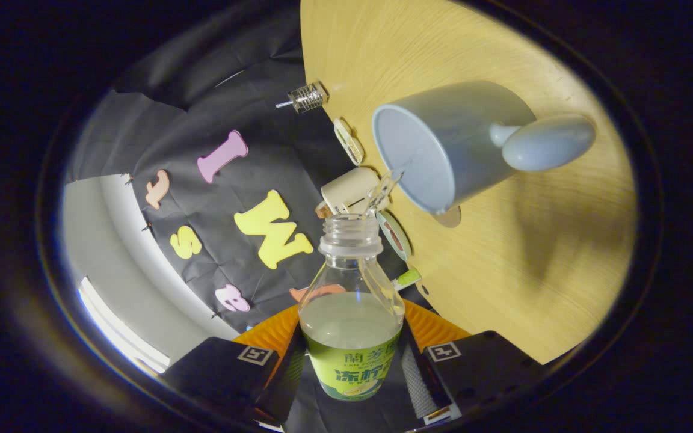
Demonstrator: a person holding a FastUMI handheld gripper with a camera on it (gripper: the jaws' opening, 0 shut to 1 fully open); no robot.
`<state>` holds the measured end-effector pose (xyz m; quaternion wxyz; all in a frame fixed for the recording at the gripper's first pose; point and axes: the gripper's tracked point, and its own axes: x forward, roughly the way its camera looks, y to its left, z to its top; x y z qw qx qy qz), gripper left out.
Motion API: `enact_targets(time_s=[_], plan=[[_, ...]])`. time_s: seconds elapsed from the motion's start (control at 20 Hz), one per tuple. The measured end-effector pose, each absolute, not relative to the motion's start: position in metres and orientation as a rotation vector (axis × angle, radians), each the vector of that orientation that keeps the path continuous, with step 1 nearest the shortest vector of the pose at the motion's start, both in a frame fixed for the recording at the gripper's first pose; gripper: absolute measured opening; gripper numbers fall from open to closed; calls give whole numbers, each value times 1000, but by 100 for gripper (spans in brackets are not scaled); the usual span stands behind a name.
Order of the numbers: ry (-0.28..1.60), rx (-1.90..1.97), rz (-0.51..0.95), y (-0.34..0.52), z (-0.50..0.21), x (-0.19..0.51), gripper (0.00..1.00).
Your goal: Take the bottle from table, then pour the juice into the cup, finally place the bottle on the coaster
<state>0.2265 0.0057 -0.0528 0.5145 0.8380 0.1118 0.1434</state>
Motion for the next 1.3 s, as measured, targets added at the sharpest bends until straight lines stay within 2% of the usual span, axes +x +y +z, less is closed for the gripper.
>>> enact_targets(time_s=[1.3], plan=[[184, 2233, 349, -23, 15, 233, 77]])
